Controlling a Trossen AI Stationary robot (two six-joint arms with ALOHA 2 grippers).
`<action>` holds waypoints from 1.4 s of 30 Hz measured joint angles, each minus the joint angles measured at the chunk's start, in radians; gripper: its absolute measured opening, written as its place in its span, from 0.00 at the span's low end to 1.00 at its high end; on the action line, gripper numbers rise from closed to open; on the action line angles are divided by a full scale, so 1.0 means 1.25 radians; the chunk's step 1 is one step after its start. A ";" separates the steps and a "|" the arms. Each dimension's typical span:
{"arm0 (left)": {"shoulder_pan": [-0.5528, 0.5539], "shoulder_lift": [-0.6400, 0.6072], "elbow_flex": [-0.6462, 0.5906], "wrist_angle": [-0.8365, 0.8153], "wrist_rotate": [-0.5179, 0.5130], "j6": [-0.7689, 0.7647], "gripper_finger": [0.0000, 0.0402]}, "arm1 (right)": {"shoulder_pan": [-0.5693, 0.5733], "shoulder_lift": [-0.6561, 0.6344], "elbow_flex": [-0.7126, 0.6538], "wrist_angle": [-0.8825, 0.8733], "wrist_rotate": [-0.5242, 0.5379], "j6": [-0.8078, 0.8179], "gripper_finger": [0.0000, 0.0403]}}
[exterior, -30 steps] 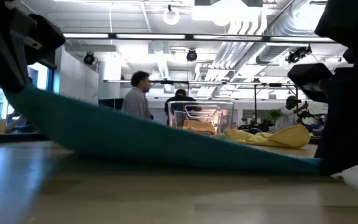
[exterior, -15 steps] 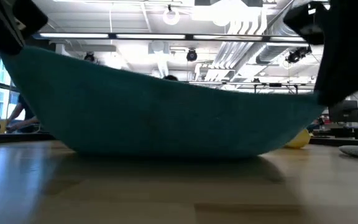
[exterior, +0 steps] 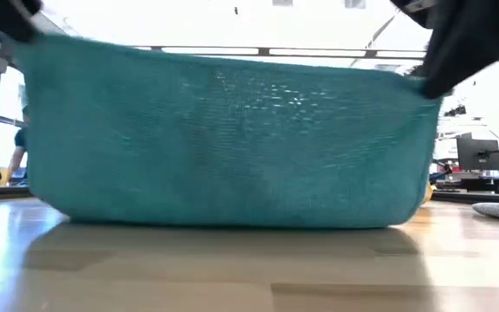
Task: Fold microfiber towels
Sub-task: Fold the blue microfiber cloth
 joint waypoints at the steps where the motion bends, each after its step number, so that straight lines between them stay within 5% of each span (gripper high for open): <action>1: 0.011 0.000 0.004 -0.035 -0.019 -0.009 0.00 | -0.012 0.000 0.008 -0.025 0.009 0.005 0.02; 10: 0.129 0.000 -0.022 -0.214 -0.064 -0.078 0.00 | -0.154 -0.002 -0.011 -0.090 0.019 0.027 0.02; 31: 0.334 0.004 -0.182 0.018 0.042 0.046 0.01 | -0.348 -0.002 -0.109 0.044 -0.074 -0.013 0.03; 42: 0.356 -0.061 -0.182 -0.030 0.046 0.125 0.24 | -0.355 -0.008 -0.104 -0.056 -0.009 0.047 0.39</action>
